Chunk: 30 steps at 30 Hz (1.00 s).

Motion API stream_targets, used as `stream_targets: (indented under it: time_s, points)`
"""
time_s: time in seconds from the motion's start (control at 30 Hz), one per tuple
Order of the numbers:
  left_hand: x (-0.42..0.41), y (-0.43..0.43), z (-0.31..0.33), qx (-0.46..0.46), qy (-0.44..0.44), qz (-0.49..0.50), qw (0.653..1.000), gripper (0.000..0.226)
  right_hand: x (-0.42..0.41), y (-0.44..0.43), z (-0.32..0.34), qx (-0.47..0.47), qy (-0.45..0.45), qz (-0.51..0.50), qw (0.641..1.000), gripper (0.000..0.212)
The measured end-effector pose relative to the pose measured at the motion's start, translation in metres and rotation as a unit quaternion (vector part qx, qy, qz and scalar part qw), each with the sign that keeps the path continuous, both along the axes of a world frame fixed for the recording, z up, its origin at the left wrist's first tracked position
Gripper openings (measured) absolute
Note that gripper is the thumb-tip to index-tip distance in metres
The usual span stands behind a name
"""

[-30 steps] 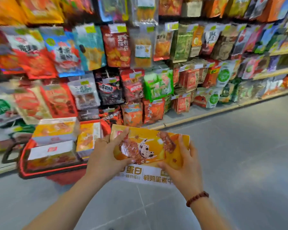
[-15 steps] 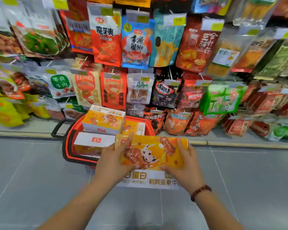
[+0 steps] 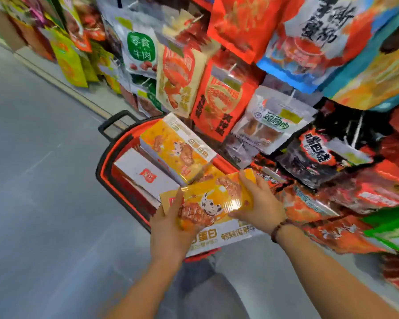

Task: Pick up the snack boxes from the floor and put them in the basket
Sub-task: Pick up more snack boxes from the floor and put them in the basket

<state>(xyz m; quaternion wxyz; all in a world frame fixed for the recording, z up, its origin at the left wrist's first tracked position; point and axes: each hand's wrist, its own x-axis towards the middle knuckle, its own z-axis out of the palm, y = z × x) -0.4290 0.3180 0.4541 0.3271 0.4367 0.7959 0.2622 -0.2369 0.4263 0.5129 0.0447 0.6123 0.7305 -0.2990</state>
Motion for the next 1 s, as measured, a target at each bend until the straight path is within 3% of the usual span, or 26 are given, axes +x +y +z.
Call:
stream_targets:
  time_s: [0.27,0.57,0.87,0.93,1.0]
  points:
    - [0.059,0.032,-0.073,-0.058,-0.039,0.169,0.983,0.099,-0.013,0.116,-0.093,-0.04,-0.047,0.189,0.98,0.106]
    - [0.069,0.049,-0.11,-0.1,-0.018,0.23,0.968,0.096,-0.024,0.146,-0.144,-0.084,-0.02,0.233,0.969,0.104]
    - [0.061,0.051,-0.097,-0.123,-0.032,0.193,0.973,0.105,-0.024,0.136,-0.138,-0.121,-0.011,0.201,0.972,0.101]
    - [0.056,0.053,-0.087,-0.158,-0.023,0.166,0.973,0.105,-0.021,0.132,-0.129,-0.105,0.01,0.175,0.979,0.09]
    - [0.05,0.052,-0.067,-0.172,0.037,0.143,0.974,0.096,-0.015,0.121,-0.115,-0.078,0.094,0.111,0.986,0.072]
